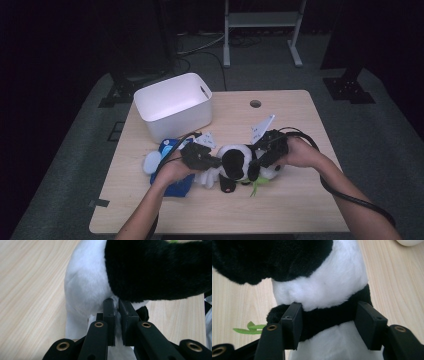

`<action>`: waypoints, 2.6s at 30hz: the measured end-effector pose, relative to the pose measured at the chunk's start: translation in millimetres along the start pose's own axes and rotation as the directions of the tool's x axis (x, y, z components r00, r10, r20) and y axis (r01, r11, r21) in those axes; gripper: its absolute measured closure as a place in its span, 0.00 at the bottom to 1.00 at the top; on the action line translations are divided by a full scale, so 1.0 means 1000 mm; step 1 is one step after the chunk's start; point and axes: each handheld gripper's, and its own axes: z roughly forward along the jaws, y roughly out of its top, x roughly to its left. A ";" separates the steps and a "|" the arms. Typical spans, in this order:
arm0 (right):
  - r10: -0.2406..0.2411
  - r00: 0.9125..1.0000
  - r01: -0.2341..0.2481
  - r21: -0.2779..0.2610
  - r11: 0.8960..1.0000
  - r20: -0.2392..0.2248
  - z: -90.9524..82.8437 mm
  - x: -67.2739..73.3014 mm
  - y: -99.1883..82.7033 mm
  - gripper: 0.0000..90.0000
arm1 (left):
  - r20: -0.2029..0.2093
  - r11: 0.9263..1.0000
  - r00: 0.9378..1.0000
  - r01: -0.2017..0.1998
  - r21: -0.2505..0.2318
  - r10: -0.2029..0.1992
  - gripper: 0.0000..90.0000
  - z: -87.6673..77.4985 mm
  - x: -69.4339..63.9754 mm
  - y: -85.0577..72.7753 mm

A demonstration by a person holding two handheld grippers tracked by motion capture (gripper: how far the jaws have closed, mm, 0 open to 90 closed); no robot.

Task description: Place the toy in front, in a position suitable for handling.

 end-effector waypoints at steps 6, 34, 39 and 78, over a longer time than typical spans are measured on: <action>-0.020 0.999 0.020 -0.008 1.000 -0.025 -0.004 -0.003 0.000 0.39 | -0.013 1.000 1.000 -0.006 0.014 0.006 0.93 -0.003 0.000 -0.003; 0.017 1.000 -0.017 -0.023 1.000 -0.005 0.011 -0.010 -0.018 0.36 | -0.052 1.000 0.999 -0.001 -0.019 0.000 0.92 -0.020 0.010 0.002; 0.032 0.999 -0.032 -0.019 0.999 0.003 0.014 -0.006 -0.013 0.52 | -0.054 1.000 0.998 0.005 -0.022 -0.006 0.92 -0.020 0.011 0.002; 0.148 0.985 -0.155 -0.081 0.985 -0.089 -0.011 0.004 -0.005 0.42 | -0.071 1.000 0.997 -0.008 -0.029 0.006 0.92 -0.035 0.012 0.001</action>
